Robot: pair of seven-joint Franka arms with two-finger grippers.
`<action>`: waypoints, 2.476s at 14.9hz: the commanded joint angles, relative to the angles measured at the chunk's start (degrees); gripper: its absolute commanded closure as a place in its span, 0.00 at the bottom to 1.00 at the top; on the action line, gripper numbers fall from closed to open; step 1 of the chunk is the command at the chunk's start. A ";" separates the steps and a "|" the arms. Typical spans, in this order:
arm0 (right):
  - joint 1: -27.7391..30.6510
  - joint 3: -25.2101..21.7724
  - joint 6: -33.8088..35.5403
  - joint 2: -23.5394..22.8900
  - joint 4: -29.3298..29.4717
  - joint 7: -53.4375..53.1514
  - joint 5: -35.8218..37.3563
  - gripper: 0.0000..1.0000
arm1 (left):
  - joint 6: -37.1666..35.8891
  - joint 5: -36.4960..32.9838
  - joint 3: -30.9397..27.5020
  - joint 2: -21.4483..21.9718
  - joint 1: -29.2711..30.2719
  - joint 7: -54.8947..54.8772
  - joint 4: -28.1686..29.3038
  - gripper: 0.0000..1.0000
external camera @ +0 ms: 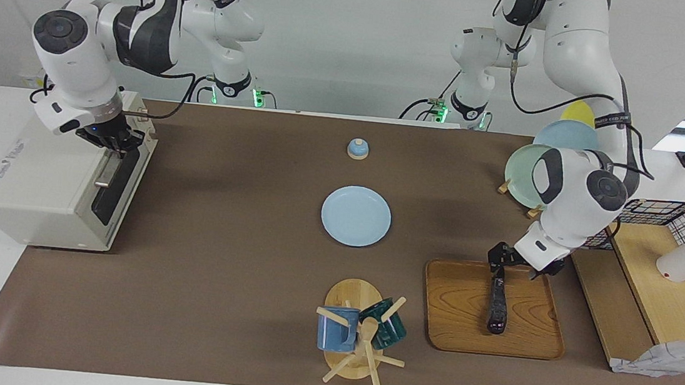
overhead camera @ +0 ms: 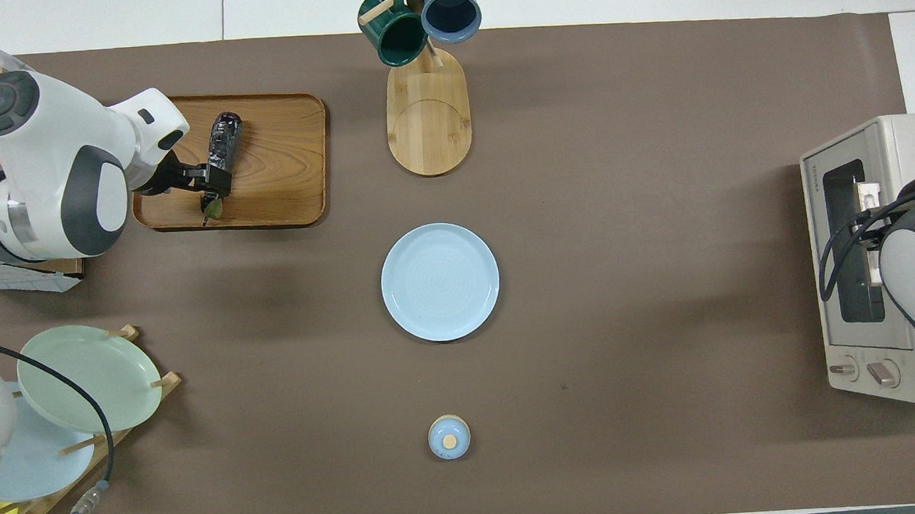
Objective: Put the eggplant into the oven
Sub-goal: 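Pull the oven door open with the right gripper while the left gripper grasps the eggplant, then carry the eggplant with the left gripper and lower it onto the blue plate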
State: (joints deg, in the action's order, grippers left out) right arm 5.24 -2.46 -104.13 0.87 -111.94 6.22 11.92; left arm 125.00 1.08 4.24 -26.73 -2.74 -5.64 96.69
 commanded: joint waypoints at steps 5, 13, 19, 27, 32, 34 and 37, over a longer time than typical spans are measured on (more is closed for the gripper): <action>1.09 0.53 -6.24 2.03 -6.61 1.78 -0.13 1.00 | 4.54 -0.29 -0.37 -2.98 -1.92 -2.80 -1.24 0.07; -2.51 0.70 -16.62 -0.95 -10.23 0.37 -7.78 1.00 | 4.73 -0.20 -0.46 -2.89 -2.19 -2.98 -0.71 0.92; -5.24 1.14 -26.64 -3.59 -14.18 -2.52 -9.02 1.00 | 0.43 1.54 -0.37 -0.97 -2.19 -2.19 -1.24 1.00; -7.16 1.14 -30.87 -7.28 -15.59 -6.13 -10.15 1.00 | -16.44 9.47 -0.11 13.88 -6.91 10.97 1.22 1.00; -11.21 1.23 -29.73 -7.20 -14.28 -8.24 -14.73 1.00 | -12.71 9.82 -0.11 18.01 -20.26 25.74 7.96 1.00; -12.09 1.76 -26.06 -6.93 -10.69 -8.33 -14.82 1.00 | -4.11 10.17 -0.11 19.78 -26.67 32.41 14.99 1.00; -12.97 2.28 -22.34 -7.55 -7.51 -8.42 -14.99 1.00 | 6.46 10.17 -0.20 18.65 -32.15 37.79 21.16 1.00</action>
State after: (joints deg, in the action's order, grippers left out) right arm -7.23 -0.61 -128.75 -6.38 -121.40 -1.77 -1.57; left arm 125.60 10.08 5.36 -10.12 -32.65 30.04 111.59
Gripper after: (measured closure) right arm 0.991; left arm 0.722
